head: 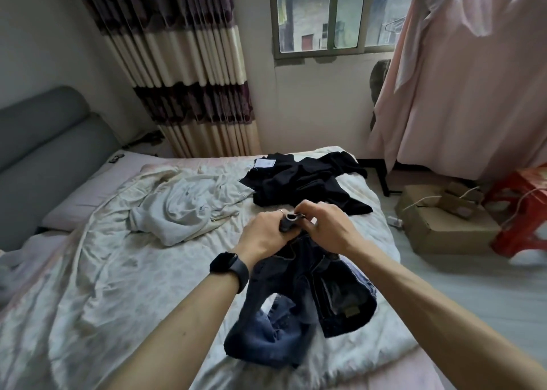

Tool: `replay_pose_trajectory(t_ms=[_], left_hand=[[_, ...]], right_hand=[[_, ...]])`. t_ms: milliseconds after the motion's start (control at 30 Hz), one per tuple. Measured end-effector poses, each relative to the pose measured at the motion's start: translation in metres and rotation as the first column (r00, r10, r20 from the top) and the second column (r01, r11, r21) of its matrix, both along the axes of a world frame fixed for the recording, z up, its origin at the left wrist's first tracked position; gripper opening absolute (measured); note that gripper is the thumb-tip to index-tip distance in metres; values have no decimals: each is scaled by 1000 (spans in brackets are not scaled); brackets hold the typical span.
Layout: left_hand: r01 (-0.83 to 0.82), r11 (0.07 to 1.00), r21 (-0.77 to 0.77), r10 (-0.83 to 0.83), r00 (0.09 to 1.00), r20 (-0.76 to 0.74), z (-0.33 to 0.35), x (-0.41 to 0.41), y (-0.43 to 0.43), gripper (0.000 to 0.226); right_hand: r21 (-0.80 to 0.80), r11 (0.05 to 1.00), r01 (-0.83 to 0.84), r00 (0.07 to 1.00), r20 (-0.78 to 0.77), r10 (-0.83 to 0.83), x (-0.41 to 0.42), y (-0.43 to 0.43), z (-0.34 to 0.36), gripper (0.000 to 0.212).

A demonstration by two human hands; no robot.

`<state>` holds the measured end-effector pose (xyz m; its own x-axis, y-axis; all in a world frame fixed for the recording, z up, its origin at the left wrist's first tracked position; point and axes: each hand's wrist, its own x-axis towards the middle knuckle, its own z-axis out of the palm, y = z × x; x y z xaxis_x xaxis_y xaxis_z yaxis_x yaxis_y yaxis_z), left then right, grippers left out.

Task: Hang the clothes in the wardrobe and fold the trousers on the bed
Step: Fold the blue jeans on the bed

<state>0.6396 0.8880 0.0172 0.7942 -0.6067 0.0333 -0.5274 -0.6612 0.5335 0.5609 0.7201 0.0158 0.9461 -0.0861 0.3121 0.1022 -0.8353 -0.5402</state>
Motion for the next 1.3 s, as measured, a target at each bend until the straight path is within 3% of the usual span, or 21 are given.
replay_pose_trajectory(t_ms=[67, 133, 300, 400, 467, 533, 633, 700, 800, 933, 1033, 1133, 1300], left_hand=[[-52, 999, 3, 52, 997, 58, 0, 3, -3, 33], [-34, 995, -97, 41, 996, 76, 0, 7, -4, 32], [-28, 968, -249, 42, 998, 52, 11, 18, 3, 8], [-11, 954, -299, 23, 999, 38, 24, 26, 14, 36], [-6, 953, -303, 9, 1000, 9, 30, 29, 23, 40], [10, 963, -269, -1, 999, 33, 27, 31, 31, 37], [-10, 971, -239, 21, 999, 42, 20, 34, 48, 12], [-37, 979, -199, 50, 997, 63, 19, 37, 64, 29], [-170, 971, -166, 183, 981, 64, 16, 49, 97, 29], [-345, 927, -146, 356, 932, 60, 1, 59, 135, 31], [-389, 895, -219, 412, 908, 69, -10, 57, 152, 31], [-349, 912, -215, 380, 916, 129, -23, 49, 162, 30], [-273, 940, -204, 304, 943, 137, -31, 55, 178, 27]], right_hand=[[90, 995, 45, 999, 3, -46, -2, -1, 4, 15], [187, 977, 106, 994, 3, -108, -14, -8, 0, 24], [201, 911, 359, 929, -164, -330, -81, -39, -66, 68], [173, 840, 515, 843, -279, -460, -102, -56, -100, 77], [203, 826, 525, 820, -379, -428, -95, -55, -107, 73], [128, 832, 540, 805, -367, -466, -82, -48, -108, 54], [42, 796, 604, 766, -305, -566, -58, -37, -98, 36], [17, 818, 575, 782, -305, -543, -39, -32, -83, 38], [141, 843, 520, 827, -331, -454, -12, -23, -48, 36], [405, 787, 465, 879, -317, -356, 19, -16, -3, 30], [162, 923, 350, 922, -232, -309, 20, -3, 9, 29], [-135, 932, 336, 929, -116, -351, 3, 2, -5, 26], [-34, 906, 422, 906, -26, -423, -12, 15, -22, 14]])
